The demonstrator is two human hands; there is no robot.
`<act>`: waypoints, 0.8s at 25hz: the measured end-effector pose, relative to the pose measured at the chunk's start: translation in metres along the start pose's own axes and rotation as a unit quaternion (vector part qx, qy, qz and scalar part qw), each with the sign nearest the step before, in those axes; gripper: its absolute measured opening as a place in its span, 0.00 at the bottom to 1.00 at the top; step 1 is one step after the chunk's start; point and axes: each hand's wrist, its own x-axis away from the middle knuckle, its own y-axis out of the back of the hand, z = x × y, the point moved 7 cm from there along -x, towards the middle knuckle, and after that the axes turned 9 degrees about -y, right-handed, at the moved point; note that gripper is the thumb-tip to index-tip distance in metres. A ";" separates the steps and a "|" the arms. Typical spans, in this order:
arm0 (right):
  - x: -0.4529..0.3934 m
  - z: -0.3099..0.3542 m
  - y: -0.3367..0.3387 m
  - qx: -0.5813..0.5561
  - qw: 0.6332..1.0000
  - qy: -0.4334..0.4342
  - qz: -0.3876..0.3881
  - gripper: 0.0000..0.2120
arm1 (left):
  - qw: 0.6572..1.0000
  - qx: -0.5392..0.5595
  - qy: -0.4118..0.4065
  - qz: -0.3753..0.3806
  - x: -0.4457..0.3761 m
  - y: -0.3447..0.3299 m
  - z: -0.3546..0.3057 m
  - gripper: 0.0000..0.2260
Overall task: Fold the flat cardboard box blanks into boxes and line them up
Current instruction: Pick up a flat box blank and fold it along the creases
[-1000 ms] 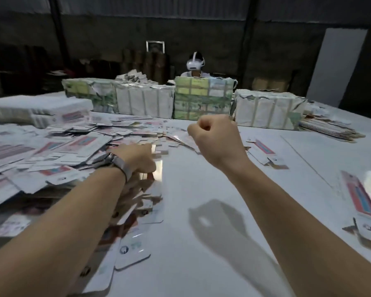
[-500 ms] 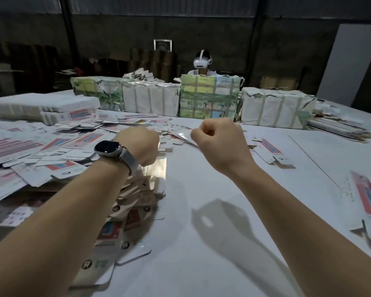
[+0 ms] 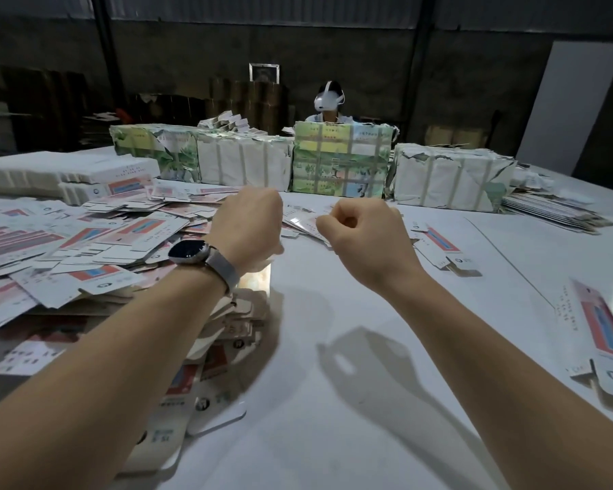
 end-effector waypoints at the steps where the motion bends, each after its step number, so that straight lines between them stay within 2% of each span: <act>1: 0.000 0.001 0.000 -0.014 1.000 0.003 0.001 0.11 | 0.999 0.040 0.000 -0.036 -0.002 0.009 -0.003 0.06; 3: 0.002 0.004 -0.004 -0.071 0.997 0.017 0.039 0.05 | 0.982 0.155 -0.002 -0.104 -0.002 0.032 -0.016 0.06; 4: 0.005 0.007 -0.007 -0.099 0.992 0.026 0.068 0.14 | 0.963 0.232 -0.016 -0.137 0.000 0.045 -0.026 0.06; 6: 0.008 0.014 -0.003 -0.147 0.982 0.063 0.103 0.33 | 0.899 0.397 -0.044 -0.180 0.008 0.070 -0.044 0.07; 8: 0.011 0.027 0.007 -0.168 0.974 0.114 0.102 0.44 | 0.824 0.535 -0.043 -0.180 0.016 0.085 -0.050 0.10; 10: 0.010 0.035 0.019 -0.159 0.972 0.146 0.089 0.51 | 0.778 0.605 -0.036 -0.165 0.020 0.091 -0.051 0.10; 13: 0.006 0.043 0.038 -0.141 0.976 0.163 0.022 0.49 | 0.702 0.700 -0.060 -0.117 0.019 0.090 -0.058 0.07; 14: 0.004 0.042 0.043 -0.172 0.975 0.141 0.011 0.45 | 0.691 0.710 -0.073 -0.108 0.017 0.087 -0.061 0.10; 17: -0.003 0.024 0.047 -0.265 0.964 0.031 -0.001 0.36 | 0.742 0.652 -0.130 -0.088 0.014 0.066 -0.076 0.16; 18: -0.005 0.014 0.048 -0.277 0.961 -0.005 -0.009 0.34 | 0.756 0.633 -0.154 -0.058 0.015 0.054 -0.086 0.19; 20: -0.008 -0.001 0.051 -0.301 0.951 -0.066 -0.025 0.35 | 0.764 0.619 -0.182 0.012 0.020 0.029 -0.102 0.27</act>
